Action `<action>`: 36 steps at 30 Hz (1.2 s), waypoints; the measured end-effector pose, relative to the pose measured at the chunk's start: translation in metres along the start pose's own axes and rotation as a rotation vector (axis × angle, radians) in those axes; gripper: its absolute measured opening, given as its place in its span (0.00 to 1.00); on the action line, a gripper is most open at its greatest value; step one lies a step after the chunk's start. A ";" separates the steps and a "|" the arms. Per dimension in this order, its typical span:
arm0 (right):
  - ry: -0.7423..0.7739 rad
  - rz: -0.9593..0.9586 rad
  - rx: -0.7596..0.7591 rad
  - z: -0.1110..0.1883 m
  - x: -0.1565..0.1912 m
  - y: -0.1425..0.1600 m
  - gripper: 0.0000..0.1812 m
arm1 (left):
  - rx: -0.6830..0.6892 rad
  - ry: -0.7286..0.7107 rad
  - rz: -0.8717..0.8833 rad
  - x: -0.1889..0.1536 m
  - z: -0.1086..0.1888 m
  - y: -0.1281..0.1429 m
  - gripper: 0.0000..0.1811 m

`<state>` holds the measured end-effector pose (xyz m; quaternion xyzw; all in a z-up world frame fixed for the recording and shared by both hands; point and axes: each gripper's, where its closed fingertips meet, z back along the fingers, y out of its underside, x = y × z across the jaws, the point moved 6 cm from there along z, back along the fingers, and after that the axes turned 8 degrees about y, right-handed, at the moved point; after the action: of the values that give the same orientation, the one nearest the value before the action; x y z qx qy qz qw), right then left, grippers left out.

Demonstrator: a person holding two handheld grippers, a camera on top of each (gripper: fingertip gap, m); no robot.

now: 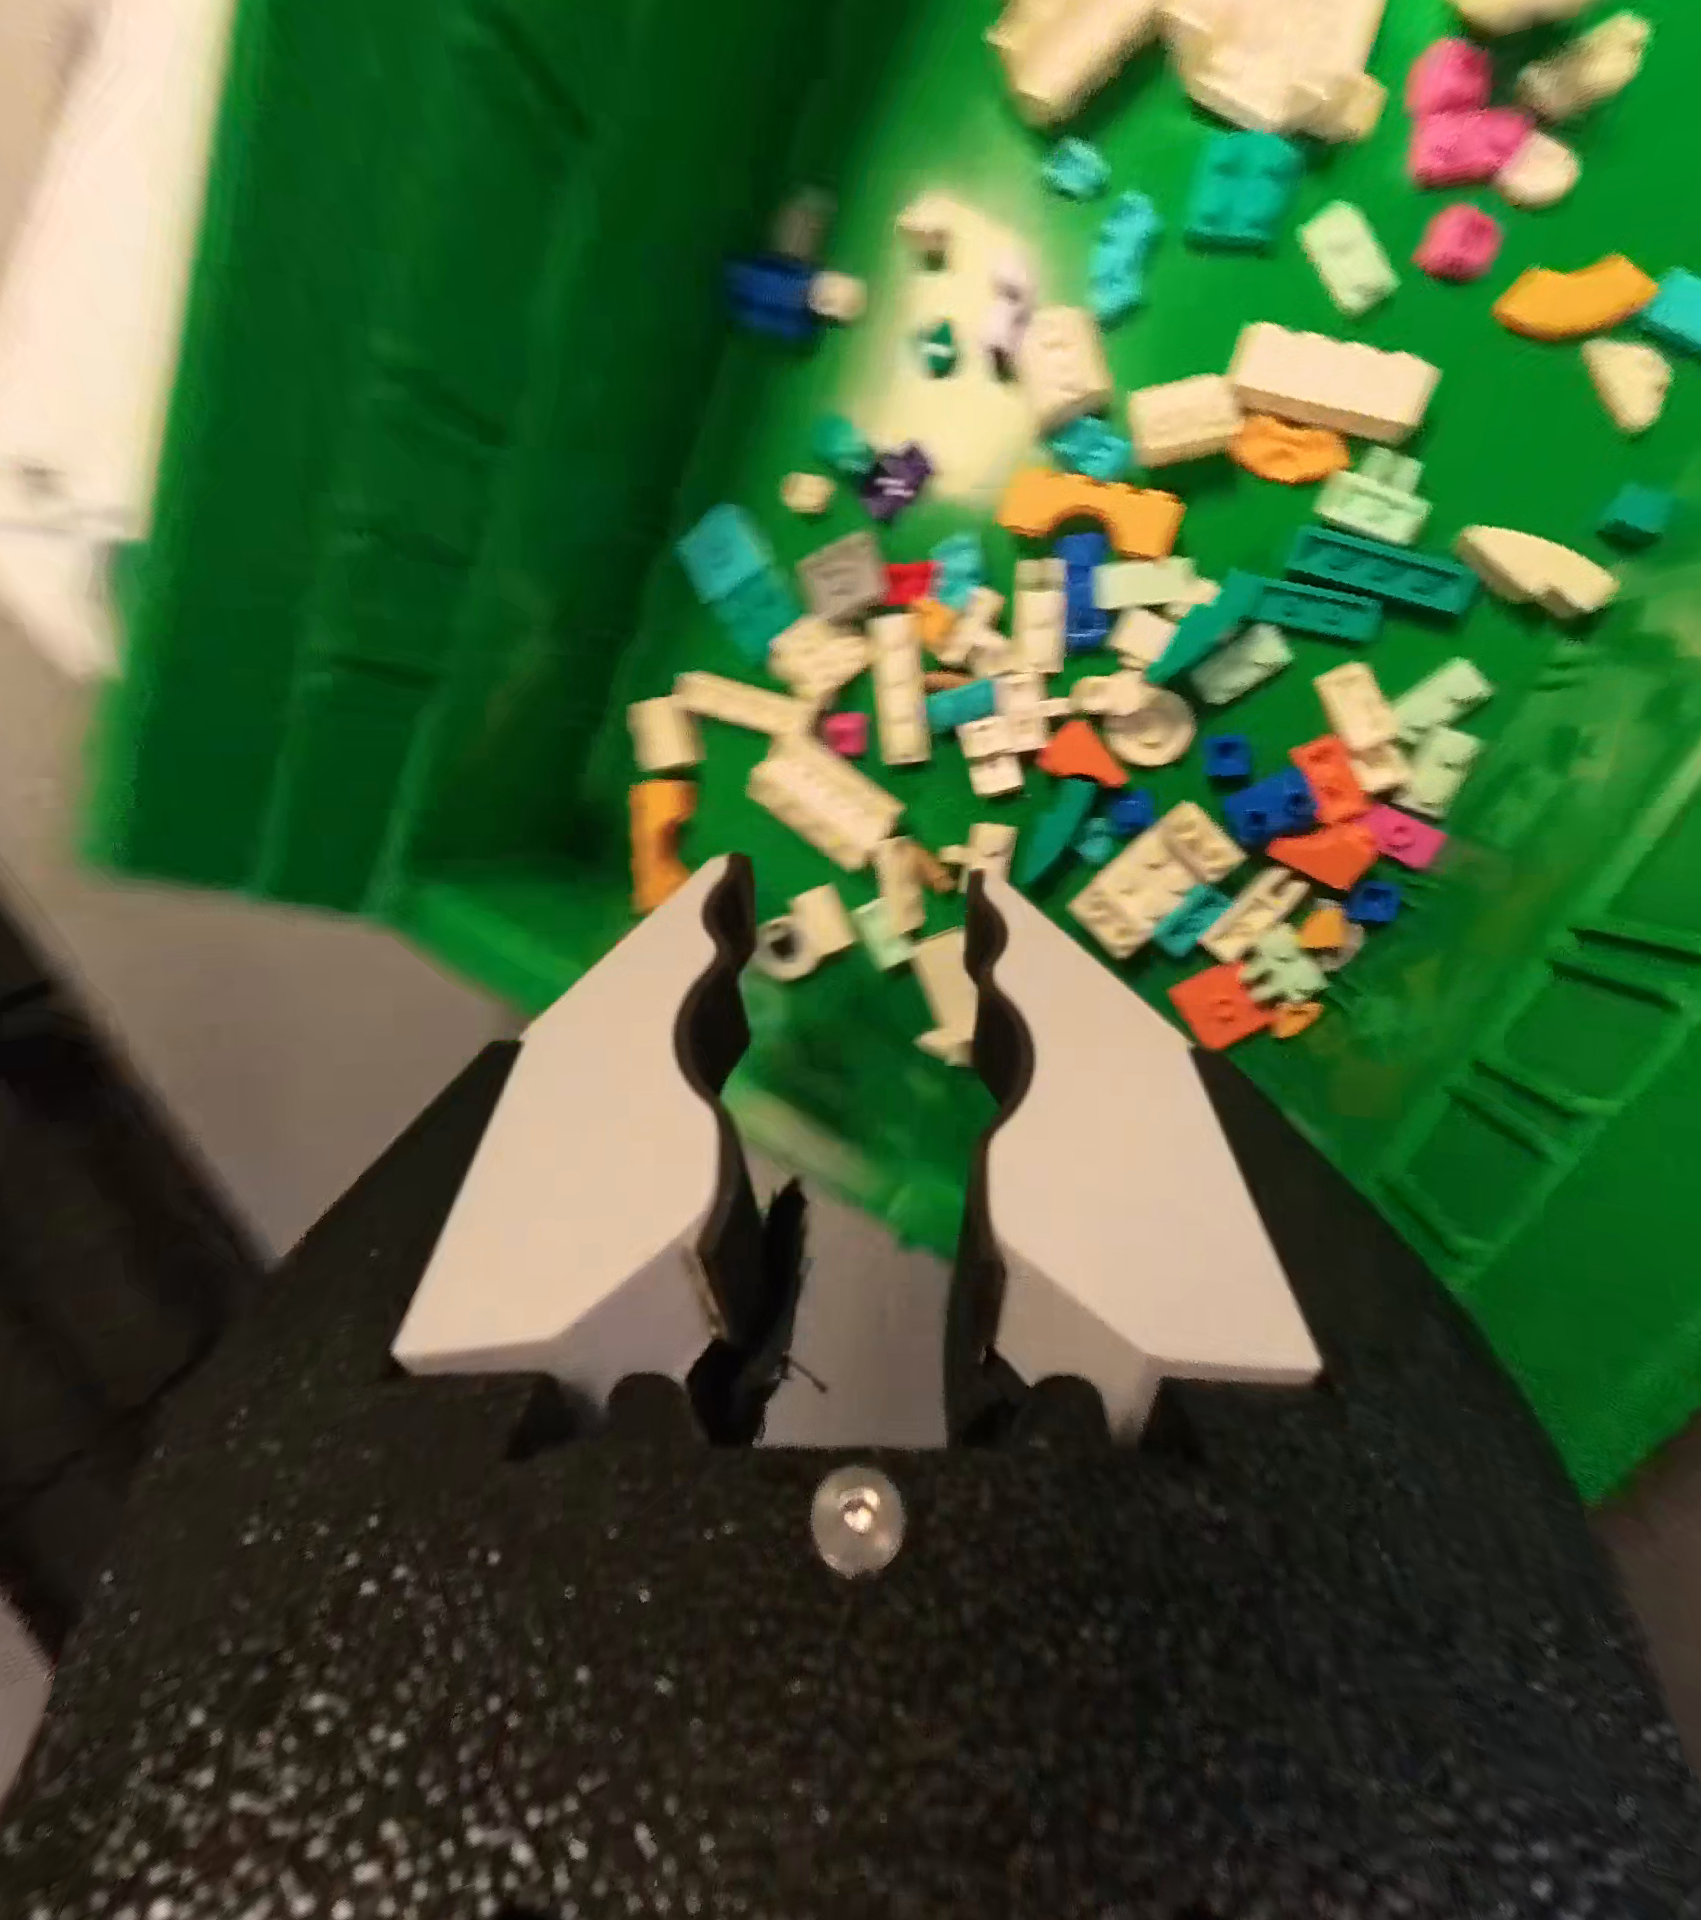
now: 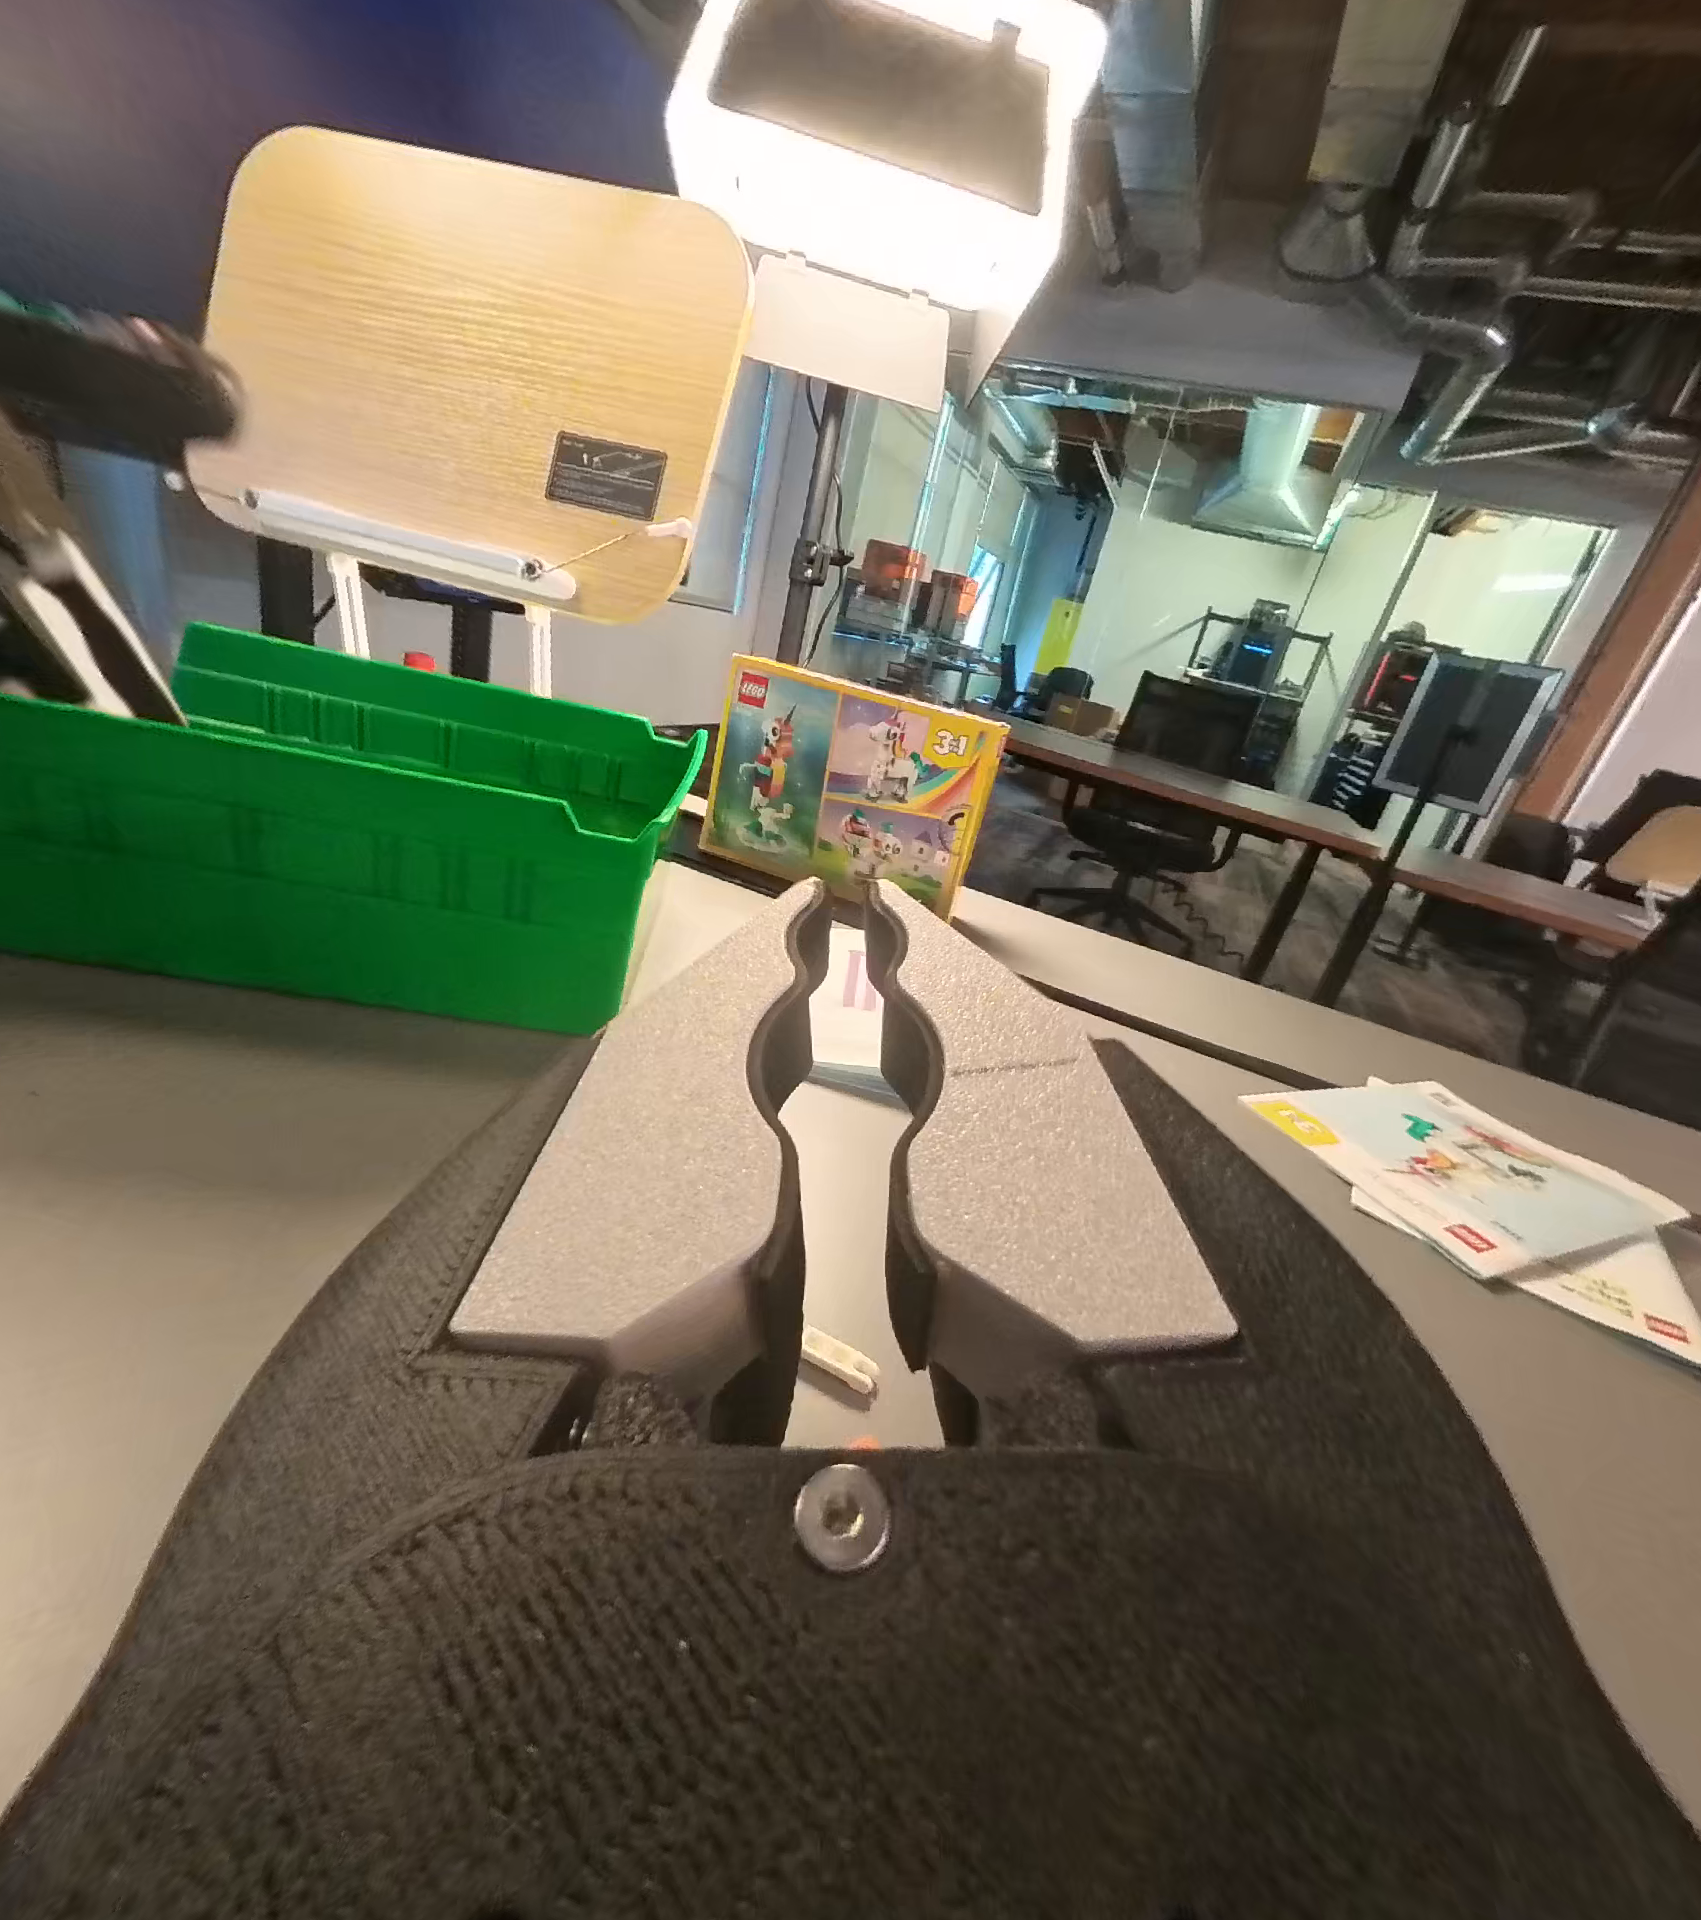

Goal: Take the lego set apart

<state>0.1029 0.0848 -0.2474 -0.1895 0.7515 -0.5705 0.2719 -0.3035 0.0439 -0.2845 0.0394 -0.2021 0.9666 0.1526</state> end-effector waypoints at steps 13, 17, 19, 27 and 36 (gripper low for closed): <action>-0.391 0.068 -0.068 0.021 0.006 -0.017 0.05 | -0.733 0.526 -0.620 -0.242 0.086 -0.031 0.06; -0.296 -0.005 -0.105 0.018 -0.009 -0.020 0.05 | -0.571 0.704 -0.657 -0.301 0.034 -0.024 0.12; -0.282 -0.035 -0.105 0.017 -0.011 -0.019 0.05 | -0.534 0.727 -0.651 -0.314 0.015 -0.027 0.13; -0.257 -0.082 -0.100 0.015 -0.014 -0.017 0.04 | -0.432 0.737 -0.648 -0.328 -0.026 -0.038 0.13; -0.240 -0.113 -0.073 0.013 -0.017 -0.013 0.04 | -0.445 0.755 -0.634 -0.328 -0.028 -0.040 0.03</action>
<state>0.1242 0.0812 -0.2340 -0.3081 0.7220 -0.5305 0.3200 0.0198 -0.0016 -0.3404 -0.2849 -0.3115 0.7539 0.5034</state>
